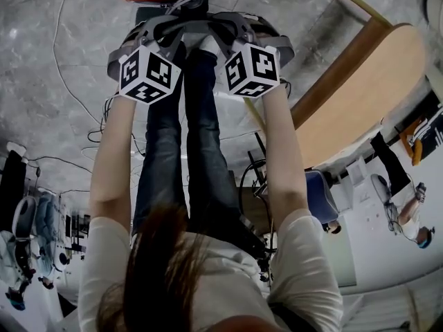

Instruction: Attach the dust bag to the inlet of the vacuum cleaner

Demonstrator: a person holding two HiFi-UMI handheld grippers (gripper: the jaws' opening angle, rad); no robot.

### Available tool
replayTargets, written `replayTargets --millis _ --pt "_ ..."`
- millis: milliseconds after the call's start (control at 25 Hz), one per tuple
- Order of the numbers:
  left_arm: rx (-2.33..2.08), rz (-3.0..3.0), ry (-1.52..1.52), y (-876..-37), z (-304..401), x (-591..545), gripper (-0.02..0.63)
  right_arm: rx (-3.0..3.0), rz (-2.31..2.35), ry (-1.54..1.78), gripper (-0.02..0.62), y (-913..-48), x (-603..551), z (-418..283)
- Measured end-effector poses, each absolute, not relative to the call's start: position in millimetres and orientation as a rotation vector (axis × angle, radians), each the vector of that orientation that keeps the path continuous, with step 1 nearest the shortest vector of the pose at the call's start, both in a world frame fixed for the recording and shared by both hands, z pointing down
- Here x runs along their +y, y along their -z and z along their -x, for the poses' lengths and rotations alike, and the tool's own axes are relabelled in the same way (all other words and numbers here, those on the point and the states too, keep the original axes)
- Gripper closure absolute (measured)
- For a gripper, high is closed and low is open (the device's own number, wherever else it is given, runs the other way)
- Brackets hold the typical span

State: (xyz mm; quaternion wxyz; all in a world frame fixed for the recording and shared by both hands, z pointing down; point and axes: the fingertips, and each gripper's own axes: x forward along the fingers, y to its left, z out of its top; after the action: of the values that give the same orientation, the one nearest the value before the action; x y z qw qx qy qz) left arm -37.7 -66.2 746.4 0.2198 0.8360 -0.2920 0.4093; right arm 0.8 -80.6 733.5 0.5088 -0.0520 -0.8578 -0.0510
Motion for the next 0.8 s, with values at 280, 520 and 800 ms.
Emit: replayTargets --millis 280,520,800 --pt "-0.831 -2.270 -1.054 -750 39 -65 0.549 -2.040 0.195 0.178 0.555 -736 -83 2" --pt "-0.644 -2.408 -1.283 -747 36 -72 0.545 -2.132 -0.048 0.027 0.555 -733 -83 -3" --pt "-0.738 -2.360 -1.135 -748 37 -71 0.543 -2.082 0.081 0.118 0.554 -735 -85 -2"
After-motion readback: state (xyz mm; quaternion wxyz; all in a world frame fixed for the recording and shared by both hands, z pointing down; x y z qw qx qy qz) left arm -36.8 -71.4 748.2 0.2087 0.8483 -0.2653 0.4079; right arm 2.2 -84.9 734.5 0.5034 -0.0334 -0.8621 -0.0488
